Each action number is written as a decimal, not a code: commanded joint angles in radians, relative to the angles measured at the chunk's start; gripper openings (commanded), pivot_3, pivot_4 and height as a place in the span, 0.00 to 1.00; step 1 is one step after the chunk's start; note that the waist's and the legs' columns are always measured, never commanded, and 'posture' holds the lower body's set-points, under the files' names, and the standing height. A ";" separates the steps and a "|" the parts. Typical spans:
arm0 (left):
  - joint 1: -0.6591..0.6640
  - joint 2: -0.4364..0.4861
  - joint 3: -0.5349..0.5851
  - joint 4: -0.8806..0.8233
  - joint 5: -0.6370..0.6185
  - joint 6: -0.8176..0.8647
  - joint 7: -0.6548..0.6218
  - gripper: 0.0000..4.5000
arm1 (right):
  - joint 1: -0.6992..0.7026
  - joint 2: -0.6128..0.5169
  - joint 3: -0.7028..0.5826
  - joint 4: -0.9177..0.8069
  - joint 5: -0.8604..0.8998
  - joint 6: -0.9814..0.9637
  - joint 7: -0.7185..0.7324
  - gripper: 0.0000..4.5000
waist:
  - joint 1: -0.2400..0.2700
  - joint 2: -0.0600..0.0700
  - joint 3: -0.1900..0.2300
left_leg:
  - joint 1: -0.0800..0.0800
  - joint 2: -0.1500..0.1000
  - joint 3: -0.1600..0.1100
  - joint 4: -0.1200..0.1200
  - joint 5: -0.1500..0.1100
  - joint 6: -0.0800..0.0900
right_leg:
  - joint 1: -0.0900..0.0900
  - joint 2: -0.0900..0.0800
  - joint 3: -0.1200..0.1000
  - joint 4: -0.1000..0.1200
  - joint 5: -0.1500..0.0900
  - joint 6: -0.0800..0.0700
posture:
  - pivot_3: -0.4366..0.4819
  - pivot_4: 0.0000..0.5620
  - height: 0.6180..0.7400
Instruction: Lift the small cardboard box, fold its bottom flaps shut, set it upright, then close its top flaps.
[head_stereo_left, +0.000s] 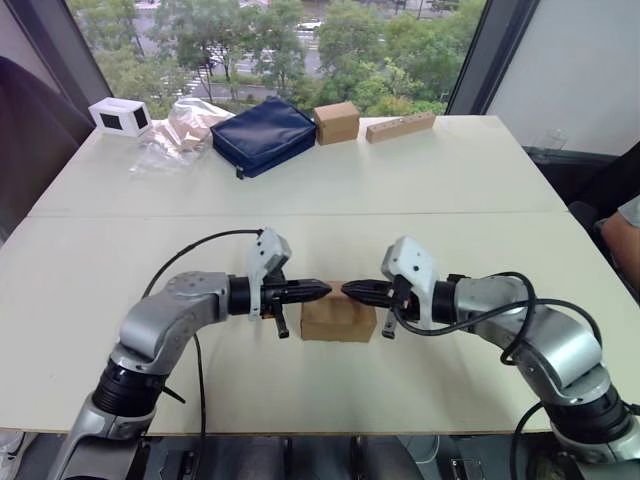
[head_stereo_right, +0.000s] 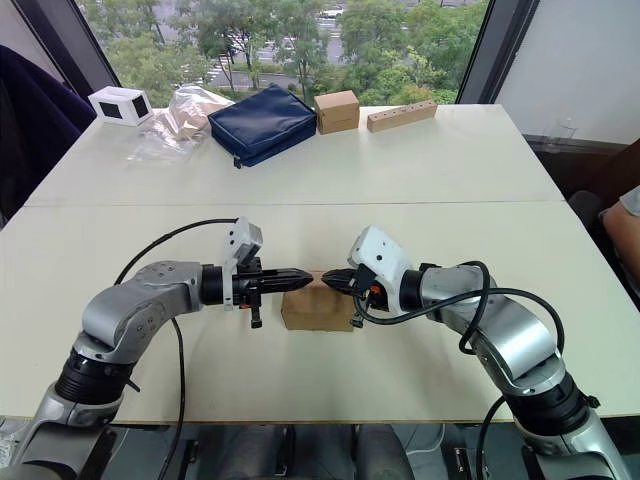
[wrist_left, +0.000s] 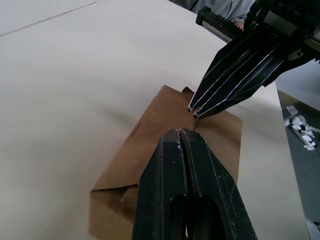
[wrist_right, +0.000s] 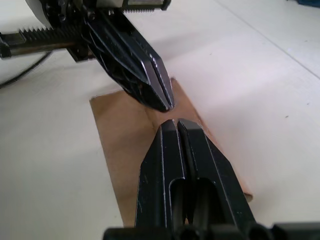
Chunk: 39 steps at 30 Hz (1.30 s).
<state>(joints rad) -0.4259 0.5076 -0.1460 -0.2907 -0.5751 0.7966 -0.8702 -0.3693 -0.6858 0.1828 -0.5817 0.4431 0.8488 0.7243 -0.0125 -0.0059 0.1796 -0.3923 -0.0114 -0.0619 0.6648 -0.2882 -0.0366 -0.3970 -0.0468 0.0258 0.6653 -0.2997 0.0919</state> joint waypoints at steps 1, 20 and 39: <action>0.008 0.023 -0.033 -0.021 0.045 -0.041 -0.007 0.00 | 0.002 -0.017 0.020 -0.004 -0.031 -0.025 0.005 0.00 | 0.000 0.000 0.000 | 0.000 0.000 0.000 0.000 0.000 0.000 | 0.000 0.000 0.000 0.000 0.000 0.000 | 0.48 0.27 1.00; 0.032 0.024 -0.013 -0.034 0.027 -0.034 -0.008 0.00 | 0.020 0.009 0.001 0.023 -0.050 -0.087 0.008 0.00 | 0.000 0.000 0.000 | 0.000 0.000 0.000 0.000 0.000 0.000 | 0.000 0.000 0.000 0.000 0.000 0.000 | 0.48 0.27 1.00; 0.302 0.319 0.322 -0.118 -0.160 0.052 -0.062 0.00 | 0.349 -0.086 -0.511 -0.010 0.258 -0.073 0.078 0.00 | 0.002 0.000 0.000 | 0.001 0.000 0.001 -0.001 -0.001 0.001 | 0.002 -0.002 0.001 -0.002 0.000 0.000 | 0.48 0.27 1.00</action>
<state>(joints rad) -0.1409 0.7989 0.1842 -0.3970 -0.7640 0.8916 -0.8953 -0.0414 -0.7460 -0.2966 -0.5640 0.6822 0.7795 0.7780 -0.0107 -0.0056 0.1797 -0.3913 -0.0118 -0.0608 0.6636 -0.2889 -0.0356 -0.3952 -0.0483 0.0268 0.6637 -0.2998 0.0916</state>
